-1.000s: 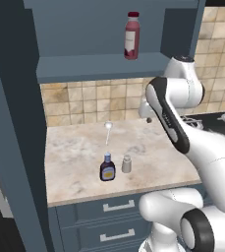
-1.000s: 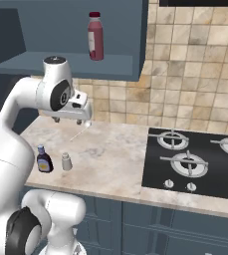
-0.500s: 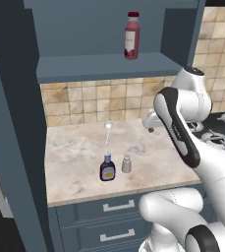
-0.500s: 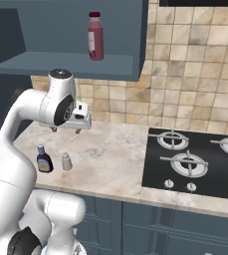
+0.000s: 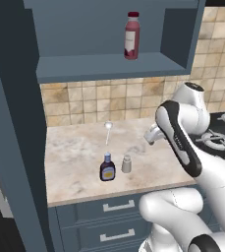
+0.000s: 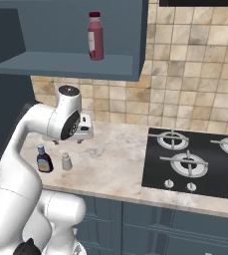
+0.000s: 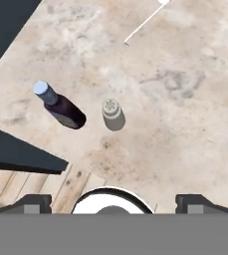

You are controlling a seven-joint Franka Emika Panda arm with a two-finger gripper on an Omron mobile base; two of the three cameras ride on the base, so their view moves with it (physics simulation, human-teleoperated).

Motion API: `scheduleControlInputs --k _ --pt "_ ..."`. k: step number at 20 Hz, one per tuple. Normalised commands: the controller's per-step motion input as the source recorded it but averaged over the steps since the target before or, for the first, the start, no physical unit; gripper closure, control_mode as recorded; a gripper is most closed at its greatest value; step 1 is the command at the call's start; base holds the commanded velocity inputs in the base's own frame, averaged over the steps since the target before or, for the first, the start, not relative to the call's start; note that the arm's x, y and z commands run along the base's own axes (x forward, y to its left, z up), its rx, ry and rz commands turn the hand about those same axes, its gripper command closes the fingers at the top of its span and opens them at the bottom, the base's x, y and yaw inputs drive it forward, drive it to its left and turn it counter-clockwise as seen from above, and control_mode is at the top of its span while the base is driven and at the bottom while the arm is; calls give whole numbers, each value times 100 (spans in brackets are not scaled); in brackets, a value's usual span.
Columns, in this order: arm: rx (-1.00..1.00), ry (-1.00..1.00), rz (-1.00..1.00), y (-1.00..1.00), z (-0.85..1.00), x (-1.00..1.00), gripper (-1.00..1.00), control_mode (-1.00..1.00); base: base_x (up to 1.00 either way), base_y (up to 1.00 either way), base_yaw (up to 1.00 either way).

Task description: Pick the shaker and condiment bottle from the counter and place them in the cabinet.

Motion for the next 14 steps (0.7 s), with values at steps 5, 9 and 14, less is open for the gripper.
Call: scheduleControlInputs --k 5,9,14 --pt "-6 0 18 -3 -52 0 -100 -100 0 0 0" --pt "0 0 19 -6 -47 0 -100 -100 0 0 0" --pt "2 0 19 -1 -49 4 -100 -100 0 0 0"
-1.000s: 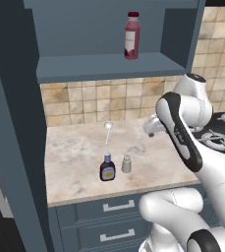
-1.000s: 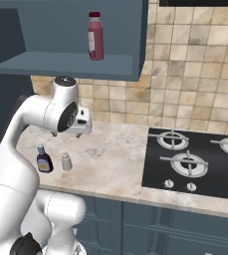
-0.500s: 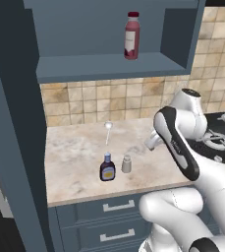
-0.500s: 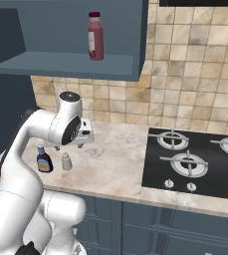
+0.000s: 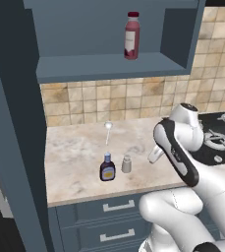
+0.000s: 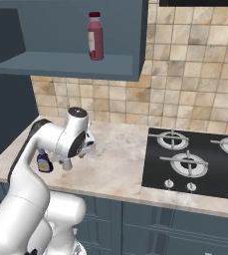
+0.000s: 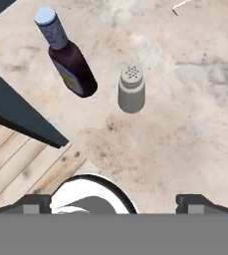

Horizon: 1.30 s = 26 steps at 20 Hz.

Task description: Pick the shaker and condiment bottle from the counter and place them in the cabinet.

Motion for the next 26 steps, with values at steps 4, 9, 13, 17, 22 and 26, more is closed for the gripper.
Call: scheduleControlInputs --k 4,9,13,17,22,26 --pt "7 1 19 2 -42 23 -100 -100 0 0 0" --pt "15 2 21 6 -35 28 -100 -100 0 0 0" --pt "16 0 20 5 -26 24 -100 -100 0 0 0" --pt "17 0 21 1 -22 13 -100 -100 0 0 0" --pt "18 -1 21 0 -12 0 -100 -100 0 0 0" --pt "22 0 16 -3 0 0 -100 -100 0 0 0"
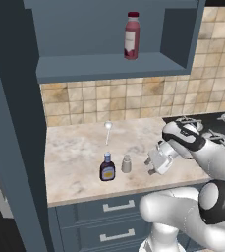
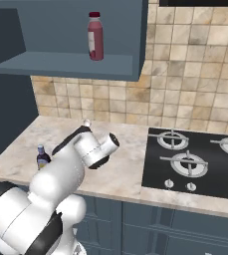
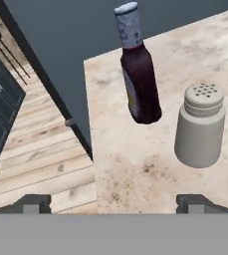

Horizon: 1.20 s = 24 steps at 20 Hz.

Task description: Pick the shaker and condiment bottle from the counter and place them in the cabinet.

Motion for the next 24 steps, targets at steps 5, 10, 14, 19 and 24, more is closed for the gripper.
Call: scheduleControlInputs --k 5,10,14,19,24 --pt "23 0 13 -2 -2 1 -100 -100 0 0 0" --pt "22 0 6 0 -3 1 -100 -100 0 0 0" --pt "6 0 2 0 -1 -4 -100 -100 0 0 0" --pt "4 -6 -3 6 0 0 -100 -100 0 0 0" --pt "4 -7 -8 13 0 7 -100 -100 0 0 0"
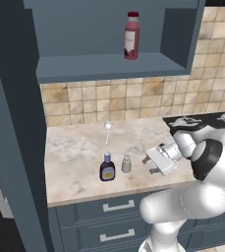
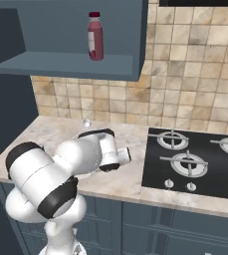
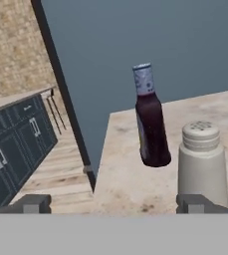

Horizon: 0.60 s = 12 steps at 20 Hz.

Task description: Pick the shaker and condiment bottle from the counter and place them in the cabinet.

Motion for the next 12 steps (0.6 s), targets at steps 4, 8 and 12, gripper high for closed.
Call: scheduleControlInputs --k 4,8,12 --pt "4 -4 -8 18 0 14 -100 -100 0 0 0" --pt "4 -2 -7 23 0 17 -100 -100 0 0 0" --pt "6 0 -7 25 0 20 -100 -100 0 0 0"
